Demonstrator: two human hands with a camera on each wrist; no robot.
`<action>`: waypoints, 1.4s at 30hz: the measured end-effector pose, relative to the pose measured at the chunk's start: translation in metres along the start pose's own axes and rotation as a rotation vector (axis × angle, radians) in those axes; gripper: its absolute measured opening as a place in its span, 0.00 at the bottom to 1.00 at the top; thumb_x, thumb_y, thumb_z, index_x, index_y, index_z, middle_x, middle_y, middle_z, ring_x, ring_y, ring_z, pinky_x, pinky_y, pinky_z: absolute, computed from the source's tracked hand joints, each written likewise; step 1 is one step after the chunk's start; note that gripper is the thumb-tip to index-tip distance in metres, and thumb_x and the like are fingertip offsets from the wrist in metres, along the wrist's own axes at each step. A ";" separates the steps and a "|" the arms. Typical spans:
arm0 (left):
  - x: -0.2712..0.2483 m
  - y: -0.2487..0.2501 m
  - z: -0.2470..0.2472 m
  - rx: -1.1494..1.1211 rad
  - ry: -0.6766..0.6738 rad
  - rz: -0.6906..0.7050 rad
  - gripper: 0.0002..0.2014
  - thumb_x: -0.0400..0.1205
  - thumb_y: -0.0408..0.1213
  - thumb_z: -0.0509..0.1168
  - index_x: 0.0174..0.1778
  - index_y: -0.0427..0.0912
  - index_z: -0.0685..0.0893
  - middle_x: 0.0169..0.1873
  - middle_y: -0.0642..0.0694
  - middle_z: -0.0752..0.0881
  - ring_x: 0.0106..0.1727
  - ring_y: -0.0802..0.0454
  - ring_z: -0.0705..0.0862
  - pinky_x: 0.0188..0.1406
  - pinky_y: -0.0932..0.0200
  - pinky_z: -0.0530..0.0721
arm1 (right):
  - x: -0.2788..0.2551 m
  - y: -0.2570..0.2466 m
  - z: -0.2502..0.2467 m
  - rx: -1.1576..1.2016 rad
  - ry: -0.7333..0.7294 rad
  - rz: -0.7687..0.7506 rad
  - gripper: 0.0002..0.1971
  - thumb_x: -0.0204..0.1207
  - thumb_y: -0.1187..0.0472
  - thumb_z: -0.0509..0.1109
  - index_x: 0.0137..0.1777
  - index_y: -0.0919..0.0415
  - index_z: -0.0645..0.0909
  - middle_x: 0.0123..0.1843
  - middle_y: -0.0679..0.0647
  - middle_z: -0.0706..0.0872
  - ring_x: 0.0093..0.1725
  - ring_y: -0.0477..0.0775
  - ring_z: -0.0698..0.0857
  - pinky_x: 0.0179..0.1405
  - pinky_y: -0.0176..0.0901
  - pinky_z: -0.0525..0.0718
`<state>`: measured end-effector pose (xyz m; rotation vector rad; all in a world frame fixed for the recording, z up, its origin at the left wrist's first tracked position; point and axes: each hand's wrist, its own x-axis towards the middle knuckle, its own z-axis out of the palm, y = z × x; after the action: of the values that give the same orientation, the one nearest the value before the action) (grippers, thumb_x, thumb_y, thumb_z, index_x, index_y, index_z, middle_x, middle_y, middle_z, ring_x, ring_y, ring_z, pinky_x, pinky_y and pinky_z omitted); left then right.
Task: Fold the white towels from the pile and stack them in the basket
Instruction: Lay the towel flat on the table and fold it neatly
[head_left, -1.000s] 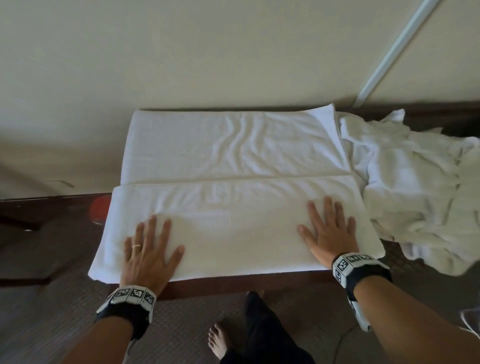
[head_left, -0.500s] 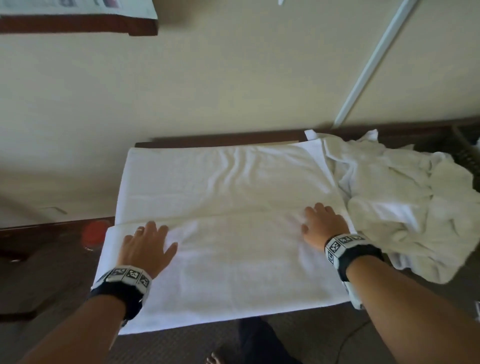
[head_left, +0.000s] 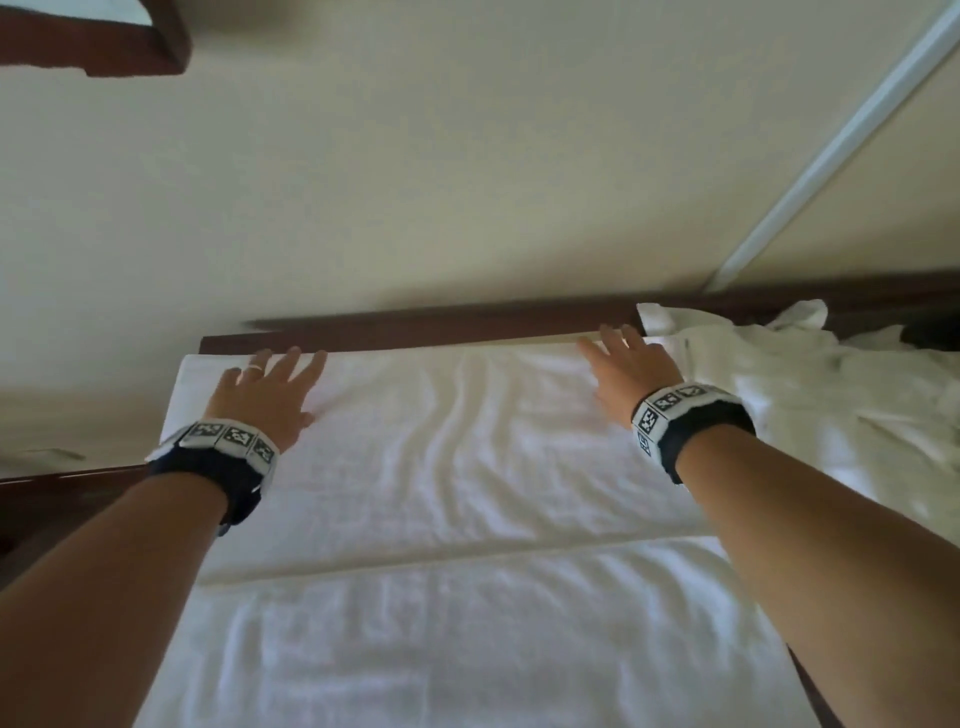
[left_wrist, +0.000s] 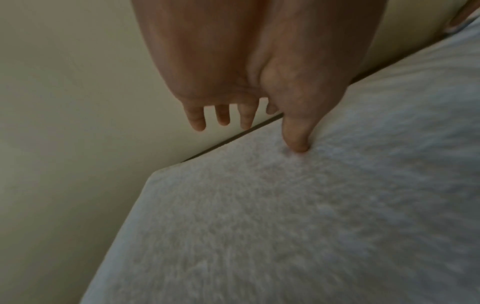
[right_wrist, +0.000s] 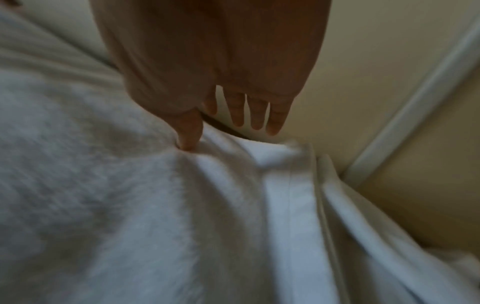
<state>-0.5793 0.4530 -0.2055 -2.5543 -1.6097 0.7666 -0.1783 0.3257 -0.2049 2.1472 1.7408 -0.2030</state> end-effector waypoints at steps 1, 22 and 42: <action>0.009 -0.002 0.000 -0.010 -0.033 -0.013 0.39 0.89 0.56 0.55 0.88 0.59 0.35 0.90 0.51 0.46 0.90 0.42 0.48 0.86 0.39 0.56 | 0.009 0.002 0.002 0.002 -0.011 -0.009 0.37 0.81 0.63 0.66 0.85 0.50 0.51 0.86 0.58 0.57 0.85 0.63 0.57 0.75 0.61 0.68; -0.139 -0.035 -0.027 -0.141 0.563 0.057 0.13 0.72 0.40 0.81 0.44 0.42 0.84 0.34 0.44 0.85 0.32 0.39 0.86 0.49 0.38 0.72 | -0.127 0.008 -0.049 0.276 0.340 0.083 0.10 0.70 0.54 0.69 0.45 0.50 0.69 0.34 0.45 0.75 0.41 0.58 0.76 0.54 0.52 0.59; -0.322 0.013 0.140 -0.381 0.539 0.284 0.23 0.70 0.28 0.76 0.63 0.39 0.89 0.60 0.36 0.88 0.55 0.32 0.89 0.47 0.33 0.90 | -0.337 -0.034 0.103 0.370 0.165 0.110 0.32 0.78 0.73 0.63 0.82 0.54 0.69 0.80 0.57 0.72 0.76 0.61 0.74 0.74 0.55 0.76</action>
<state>-0.7374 0.1399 -0.2064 -2.9202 -1.3277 -0.2591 -0.2756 -0.0148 -0.1927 2.5813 1.7795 -0.3520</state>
